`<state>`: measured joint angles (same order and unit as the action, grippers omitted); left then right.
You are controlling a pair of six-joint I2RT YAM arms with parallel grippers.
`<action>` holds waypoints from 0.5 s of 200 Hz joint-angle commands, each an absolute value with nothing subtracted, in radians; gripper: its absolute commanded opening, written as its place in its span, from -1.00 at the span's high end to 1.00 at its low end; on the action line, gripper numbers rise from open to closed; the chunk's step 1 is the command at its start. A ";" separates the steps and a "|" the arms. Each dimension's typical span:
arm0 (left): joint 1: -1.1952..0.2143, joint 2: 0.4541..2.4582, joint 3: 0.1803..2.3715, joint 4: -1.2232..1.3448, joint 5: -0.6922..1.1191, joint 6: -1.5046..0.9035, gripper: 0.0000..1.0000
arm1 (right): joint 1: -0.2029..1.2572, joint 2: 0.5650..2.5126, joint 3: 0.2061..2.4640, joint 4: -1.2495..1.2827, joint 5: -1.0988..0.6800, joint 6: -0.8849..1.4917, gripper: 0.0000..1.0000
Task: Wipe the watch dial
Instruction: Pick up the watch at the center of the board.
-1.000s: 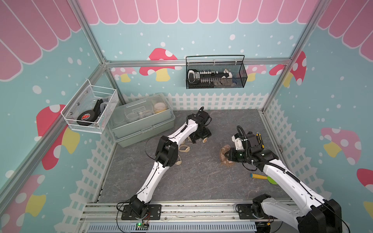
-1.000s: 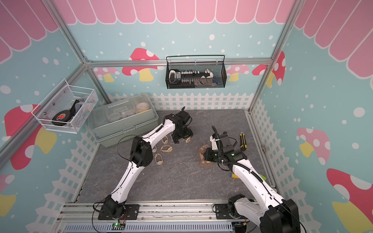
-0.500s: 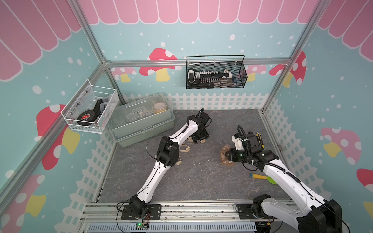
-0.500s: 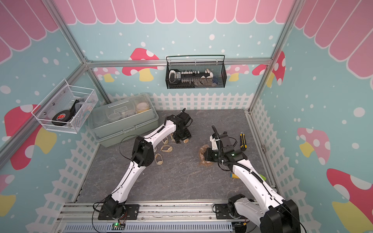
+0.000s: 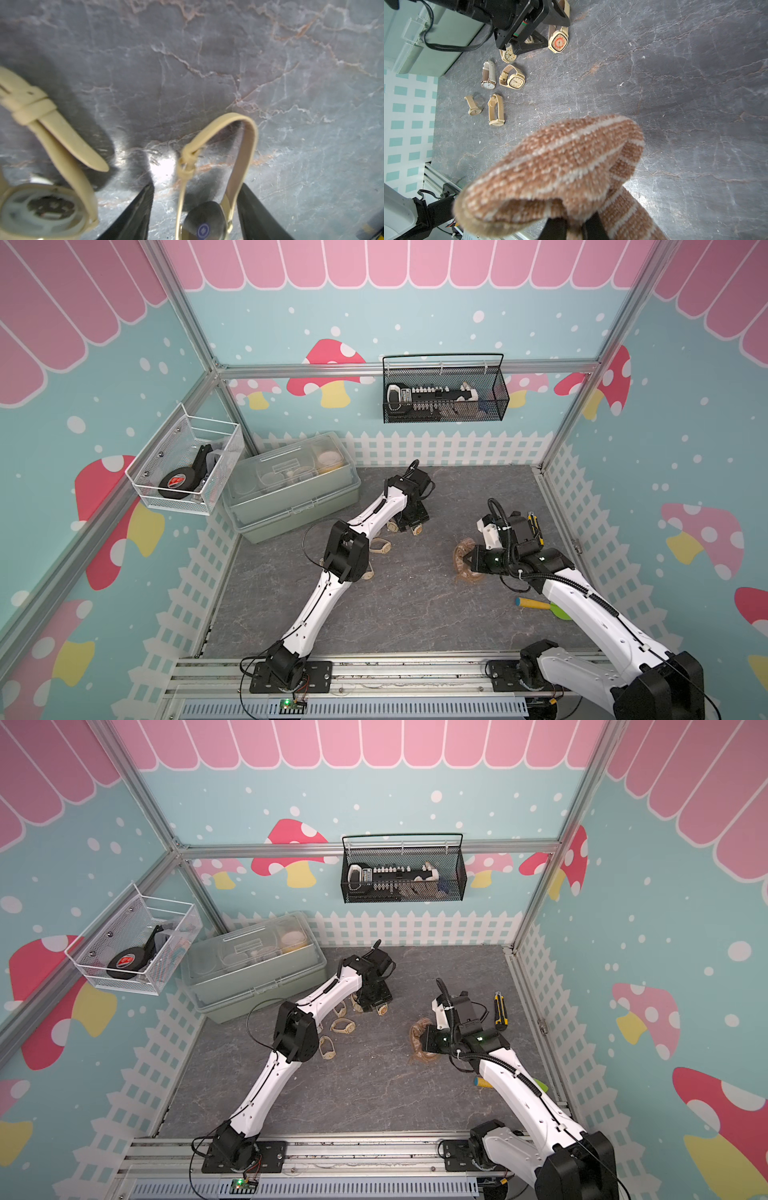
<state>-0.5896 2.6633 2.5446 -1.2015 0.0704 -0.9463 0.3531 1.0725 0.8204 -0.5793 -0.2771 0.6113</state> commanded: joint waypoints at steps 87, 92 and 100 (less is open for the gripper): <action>-0.572 2.703 2.503 -1.173 0.050 -0.907 0.65 | 0.346 1.076 0.847 -0.586 -0.268 0.610 1.00; -0.570 2.699 2.495 -1.171 0.051 -0.905 0.68 | 0.347 1.078 0.847 -0.584 -0.268 0.612 1.00; -0.567 2.693 2.482 -1.165 0.052 -0.902 0.75 | 0.346 1.080 0.848 -0.582 -0.270 0.614 1.00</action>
<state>-0.5808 2.6694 2.5320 -1.1664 0.0639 -0.9154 0.3519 1.0733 0.8204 -0.5797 -0.2771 0.6102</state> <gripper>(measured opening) 0.158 0.081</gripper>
